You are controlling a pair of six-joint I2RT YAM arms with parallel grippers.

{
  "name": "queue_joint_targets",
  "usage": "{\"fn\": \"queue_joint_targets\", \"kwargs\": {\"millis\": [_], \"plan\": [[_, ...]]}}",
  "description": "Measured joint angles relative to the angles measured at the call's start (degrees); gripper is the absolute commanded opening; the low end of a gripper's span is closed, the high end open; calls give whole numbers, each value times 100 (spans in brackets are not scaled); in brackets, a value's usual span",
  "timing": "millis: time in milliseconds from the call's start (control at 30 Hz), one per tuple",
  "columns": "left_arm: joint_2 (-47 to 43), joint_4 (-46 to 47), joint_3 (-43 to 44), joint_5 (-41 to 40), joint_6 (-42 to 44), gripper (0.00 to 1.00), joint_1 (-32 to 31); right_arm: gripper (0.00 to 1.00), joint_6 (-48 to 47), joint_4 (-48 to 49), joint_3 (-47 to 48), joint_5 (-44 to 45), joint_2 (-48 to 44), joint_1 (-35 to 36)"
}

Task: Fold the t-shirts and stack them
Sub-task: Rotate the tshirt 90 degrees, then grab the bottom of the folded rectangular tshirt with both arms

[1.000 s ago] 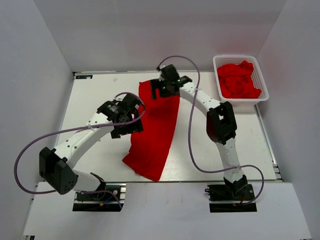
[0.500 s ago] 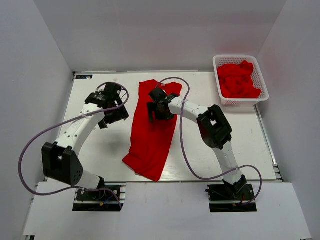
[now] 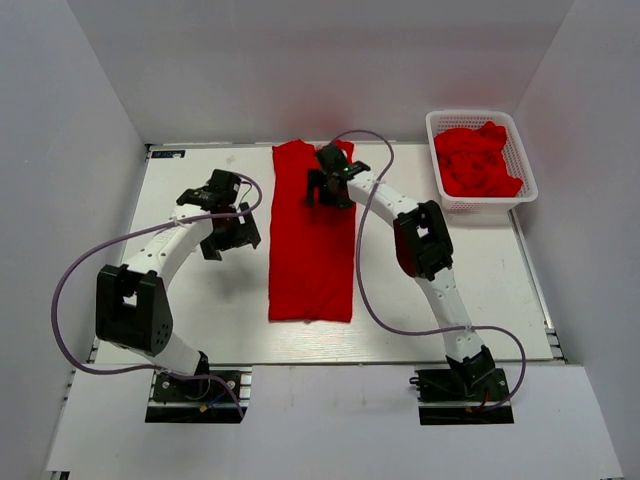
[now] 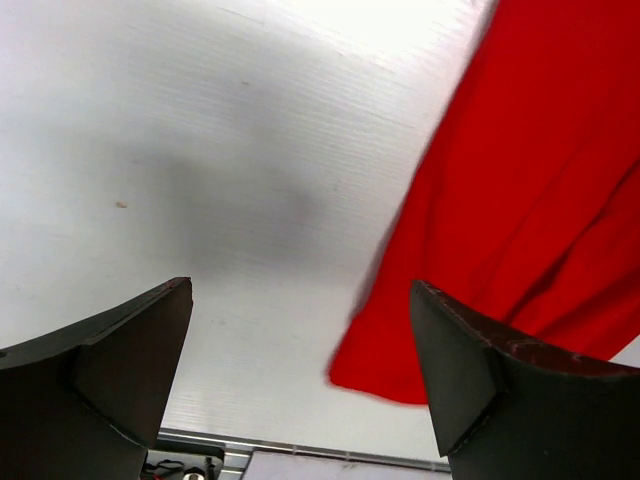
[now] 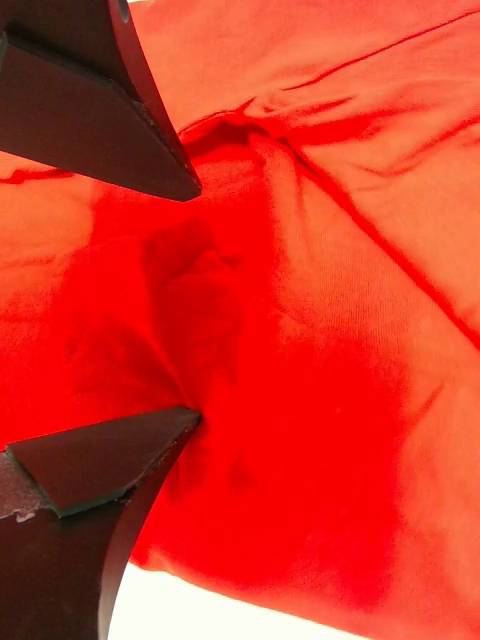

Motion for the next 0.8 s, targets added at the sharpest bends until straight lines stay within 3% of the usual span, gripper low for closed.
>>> {"fn": "queue_joint_targets", "kwargs": {"millis": [167, 500, 567, 800], "plan": [[-2, 278, -293, 472, 267, 100, -35, 90, -474, 310, 544, -433, 365, -435], [-7, 719, -905, 1250, 391, 100, -212, 90, -1482, 852, -590, -1519, -525, -387], [-116, 776, -1165, 1325, 361, 100, -269, 90, -1567, 1047, -1036, -1670, -1038, -330], [-514, 1172, -1996, 1652, 90, 100, -896, 90, -1405, 2127, -4212, -1832, -4105, -273]]}}
